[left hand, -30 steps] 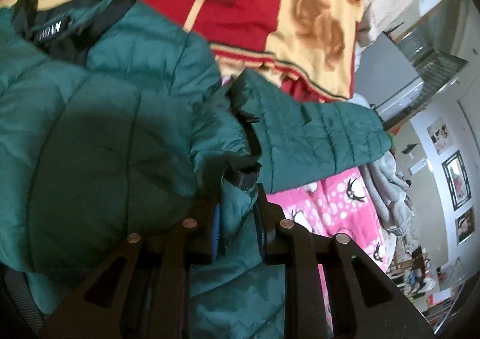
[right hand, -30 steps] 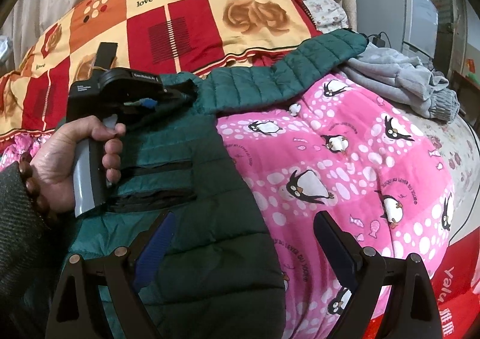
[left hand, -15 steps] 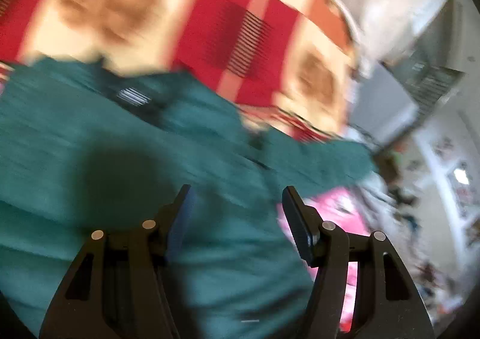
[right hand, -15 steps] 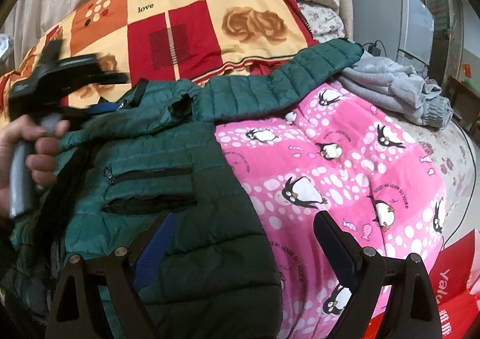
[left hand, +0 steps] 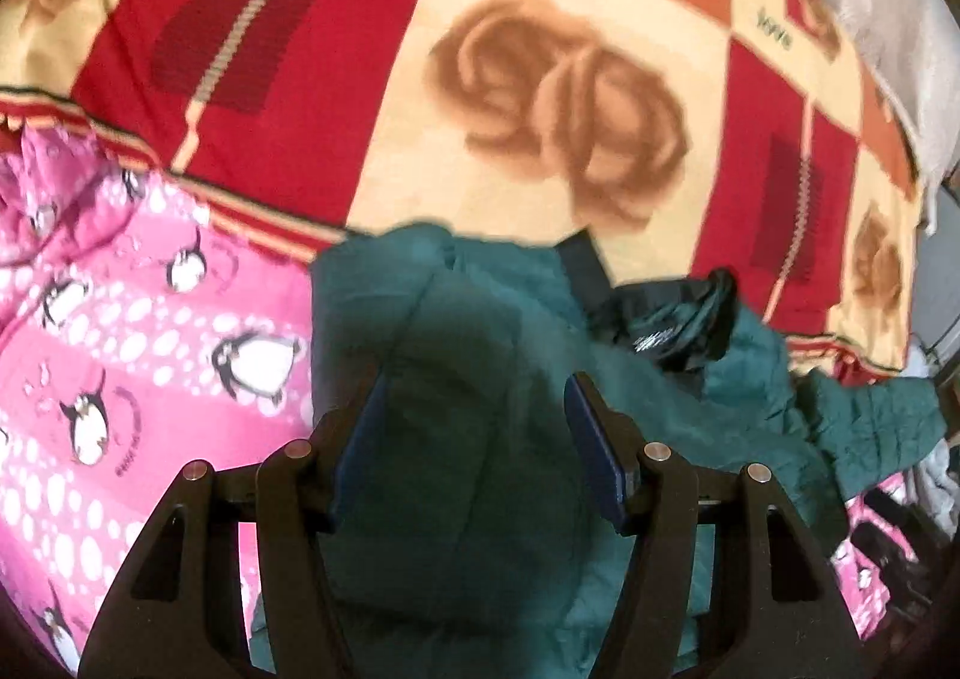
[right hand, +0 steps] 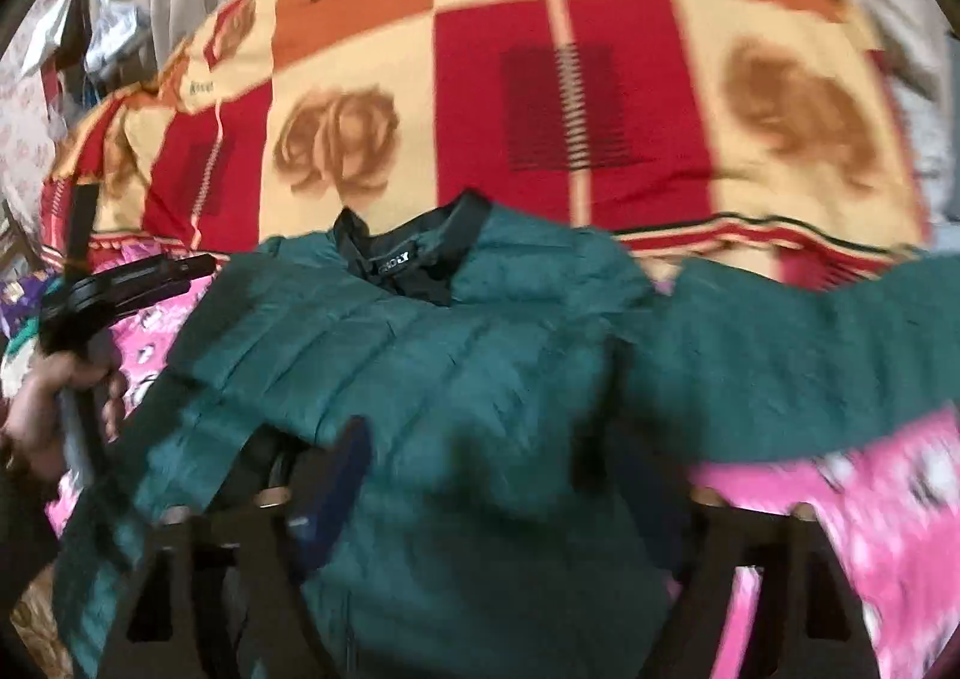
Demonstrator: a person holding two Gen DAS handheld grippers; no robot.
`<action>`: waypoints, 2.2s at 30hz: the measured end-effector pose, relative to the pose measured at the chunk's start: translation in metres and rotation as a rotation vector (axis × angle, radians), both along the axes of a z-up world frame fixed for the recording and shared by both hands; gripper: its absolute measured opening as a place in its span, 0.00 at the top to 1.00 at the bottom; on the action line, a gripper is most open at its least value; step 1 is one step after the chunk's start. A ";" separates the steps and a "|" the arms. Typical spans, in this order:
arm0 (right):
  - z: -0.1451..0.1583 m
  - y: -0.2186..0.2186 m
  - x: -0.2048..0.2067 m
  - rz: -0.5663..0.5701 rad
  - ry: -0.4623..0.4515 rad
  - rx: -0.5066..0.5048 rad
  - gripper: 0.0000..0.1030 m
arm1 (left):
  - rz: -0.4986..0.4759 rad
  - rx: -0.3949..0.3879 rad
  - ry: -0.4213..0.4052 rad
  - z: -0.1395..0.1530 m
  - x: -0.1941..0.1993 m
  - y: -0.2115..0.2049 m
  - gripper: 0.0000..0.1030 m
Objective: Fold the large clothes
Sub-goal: 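Move the right tool over the jacket toward the other sleeve, then close the right tool on the black-trimmed sleeve cuff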
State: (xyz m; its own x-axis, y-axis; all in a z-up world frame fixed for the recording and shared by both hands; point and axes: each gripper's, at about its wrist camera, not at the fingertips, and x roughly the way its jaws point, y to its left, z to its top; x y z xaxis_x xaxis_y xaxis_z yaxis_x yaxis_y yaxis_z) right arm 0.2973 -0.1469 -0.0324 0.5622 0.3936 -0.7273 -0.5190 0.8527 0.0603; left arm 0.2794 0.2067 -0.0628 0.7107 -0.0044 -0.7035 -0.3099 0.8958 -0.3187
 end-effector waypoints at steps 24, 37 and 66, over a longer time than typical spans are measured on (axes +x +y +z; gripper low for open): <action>-0.009 -0.097 0.015 -0.083 0.061 0.127 0.39 | 0.098 0.008 -0.007 0.003 -0.144 -0.022 0.41; 0.079 -0.388 0.017 -0.578 -0.050 0.218 0.38 | 0.091 0.159 0.082 -0.010 -0.196 -0.096 0.27; 0.044 -0.399 0.120 -0.640 0.050 0.298 0.85 | 0.146 0.029 0.071 -0.022 -0.197 -0.090 0.27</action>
